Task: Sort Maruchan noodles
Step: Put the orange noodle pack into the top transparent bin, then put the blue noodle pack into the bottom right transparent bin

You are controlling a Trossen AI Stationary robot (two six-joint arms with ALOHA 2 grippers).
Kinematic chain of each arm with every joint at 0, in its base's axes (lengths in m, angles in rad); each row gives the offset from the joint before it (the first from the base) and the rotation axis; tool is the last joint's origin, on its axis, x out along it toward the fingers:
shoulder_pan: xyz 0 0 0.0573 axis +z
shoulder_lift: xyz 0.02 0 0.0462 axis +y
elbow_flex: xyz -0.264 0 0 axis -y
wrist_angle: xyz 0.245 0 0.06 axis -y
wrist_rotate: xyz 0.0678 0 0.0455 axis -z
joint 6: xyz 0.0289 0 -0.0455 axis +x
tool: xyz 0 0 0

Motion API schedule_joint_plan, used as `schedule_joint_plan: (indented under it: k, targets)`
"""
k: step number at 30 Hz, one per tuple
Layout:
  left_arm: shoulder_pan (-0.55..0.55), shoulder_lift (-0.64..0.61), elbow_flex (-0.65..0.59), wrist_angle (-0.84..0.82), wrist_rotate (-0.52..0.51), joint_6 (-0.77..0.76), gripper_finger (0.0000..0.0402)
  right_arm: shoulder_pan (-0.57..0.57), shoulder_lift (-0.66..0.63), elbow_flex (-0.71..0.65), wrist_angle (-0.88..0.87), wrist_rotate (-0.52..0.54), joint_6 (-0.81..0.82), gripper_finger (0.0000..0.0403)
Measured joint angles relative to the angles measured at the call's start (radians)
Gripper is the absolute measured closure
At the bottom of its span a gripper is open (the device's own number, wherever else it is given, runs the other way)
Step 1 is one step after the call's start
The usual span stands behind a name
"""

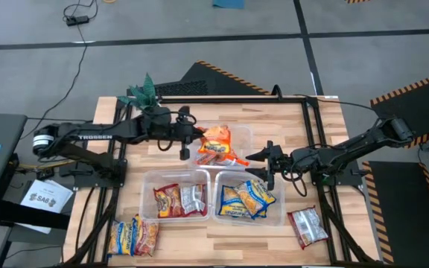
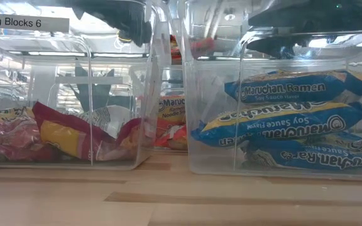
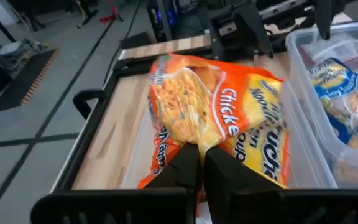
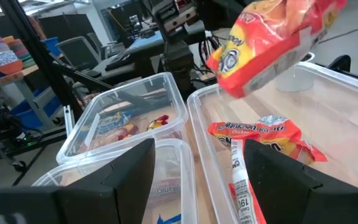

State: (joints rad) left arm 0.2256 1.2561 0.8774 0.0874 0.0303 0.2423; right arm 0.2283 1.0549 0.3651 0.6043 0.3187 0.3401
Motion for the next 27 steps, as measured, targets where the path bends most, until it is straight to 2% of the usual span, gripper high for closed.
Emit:
schedule_joint_plan:
  k: [7,20,27]
  targets:
    - [0.000,0.011,0.001,0.023,-0.001,-0.019,0.0370,0.000,0.000,0.000,0.000,0.000,0.000,0.0134]
    - [0.000,0.011,0.002,0.038,-0.018,-0.099,0.0227,0.000,0.000,0.000,-0.002,0.000,0.000,0.0134]
    - [0.000,0.011,0.002,0.036,-0.019,-0.101,0.0190,0.000,0.000,0.000,-0.003,0.001,0.000,0.0134]
